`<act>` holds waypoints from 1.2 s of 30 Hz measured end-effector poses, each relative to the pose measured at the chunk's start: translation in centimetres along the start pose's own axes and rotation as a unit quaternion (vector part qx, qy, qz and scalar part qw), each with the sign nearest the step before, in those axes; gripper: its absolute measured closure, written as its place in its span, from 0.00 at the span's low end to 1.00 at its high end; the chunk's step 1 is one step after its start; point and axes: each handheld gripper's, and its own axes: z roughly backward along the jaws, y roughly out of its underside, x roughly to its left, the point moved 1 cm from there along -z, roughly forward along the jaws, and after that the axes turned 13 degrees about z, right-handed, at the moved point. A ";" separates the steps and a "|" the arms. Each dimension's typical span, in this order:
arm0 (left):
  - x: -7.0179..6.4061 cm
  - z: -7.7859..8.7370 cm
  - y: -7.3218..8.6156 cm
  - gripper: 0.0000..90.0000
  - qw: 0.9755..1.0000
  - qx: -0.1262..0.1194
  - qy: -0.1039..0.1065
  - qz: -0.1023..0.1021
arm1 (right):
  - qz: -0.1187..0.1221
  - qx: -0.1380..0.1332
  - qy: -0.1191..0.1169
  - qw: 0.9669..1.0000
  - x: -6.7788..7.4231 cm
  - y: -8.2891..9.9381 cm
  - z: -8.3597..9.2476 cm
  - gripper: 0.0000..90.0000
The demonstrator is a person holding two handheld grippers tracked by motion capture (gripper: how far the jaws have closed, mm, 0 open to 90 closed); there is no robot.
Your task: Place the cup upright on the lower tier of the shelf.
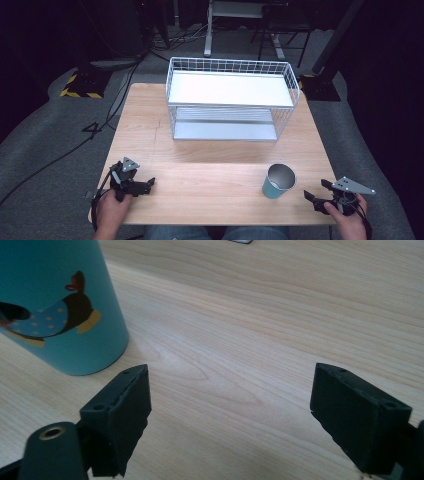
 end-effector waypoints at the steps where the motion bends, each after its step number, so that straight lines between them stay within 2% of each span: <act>1: 0.0 0.0 0.0 0.00 1.000 0.000 0.000 0.000 | 0.000 0.000 -0.002 1.000 0.2 -0.1 0.1 0.19; 5: 0.0 0.0 0.0 0.00 1.000 0.000 0.000 0.001 | 0.001 -0.003 -0.010 1.000 1.2 -0.4 0.5 0.19; 11: -0.1 -0.2 -0.1 0.00 1.000 -0.002 0.001 0.001 | 0.021 -0.007 -0.032 0.999 2.8 -1.3 0.6 0.19; 16: -0.1 -0.2 -0.1 0.00 1.000 -0.002 0.001 0.001 | 0.034 -0.013 -0.053 0.998 4.0 -2.2 0.1 0.18; 19: -0.1 -0.2 -0.1 0.00 1.000 -0.002 0.001 0.001 | 0.043 -0.013 -0.073 0.996 4.9 -2.6 -0.8 0.18; 29: -0.1 -0.2 -0.1 0.00 1.000 -0.002 0.001 0.001 | 0.047 -0.022 -0.091 0.995 6.5 -3.6 -2.8 0.18; 36: -0.1 -0.2 -0.1 0.00 1.000 -0.002 0.001 0.002 | 0.044 -0.022 -0.092 0.995 7.2 -4.1 -4.2 0.18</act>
